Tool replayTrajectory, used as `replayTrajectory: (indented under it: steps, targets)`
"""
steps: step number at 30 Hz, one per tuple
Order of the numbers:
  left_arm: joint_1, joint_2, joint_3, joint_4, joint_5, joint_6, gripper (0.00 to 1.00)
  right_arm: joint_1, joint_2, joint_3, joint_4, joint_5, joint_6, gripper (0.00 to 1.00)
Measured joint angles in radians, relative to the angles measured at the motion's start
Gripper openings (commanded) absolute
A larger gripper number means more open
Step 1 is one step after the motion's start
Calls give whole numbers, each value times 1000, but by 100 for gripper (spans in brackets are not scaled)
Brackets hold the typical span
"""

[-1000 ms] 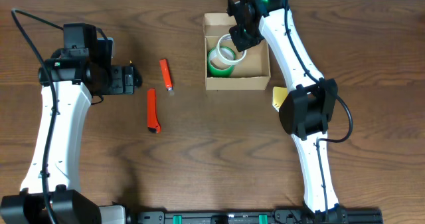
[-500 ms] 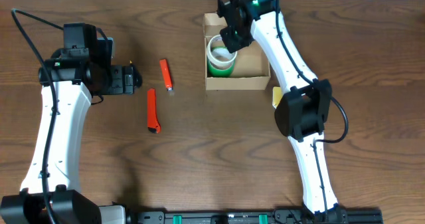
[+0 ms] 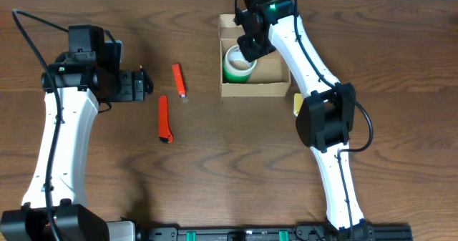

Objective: Pack container
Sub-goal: 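Lift the masking tape and lower it into the box onto the green tape, then release the masking tape and move the right gripper to the yellow pad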

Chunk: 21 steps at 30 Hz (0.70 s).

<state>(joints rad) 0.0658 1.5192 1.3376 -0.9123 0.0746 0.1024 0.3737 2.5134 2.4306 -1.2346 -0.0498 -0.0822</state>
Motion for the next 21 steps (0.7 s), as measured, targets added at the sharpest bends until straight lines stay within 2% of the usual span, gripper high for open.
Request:
replayTrajectory:
  steps: [4, 12, 16, 21]
  targets:
    - [0, 0, 0, 0, 0, 0, 95, 0, 0, 0, -2, 0, 2, 55]
    - [0, 0, 0, 0, 0, 0, 96, 0, -12, 3, -76, 0, 3, 56]
    - [0, 0, 0, 0, 0, 0, 95, 0, -85, 3, -88, 1, 3, 57]
    - [0, 0, 0, 0, 0, 0, 95, -20, -285, 5, -95, 21, 12, 57]
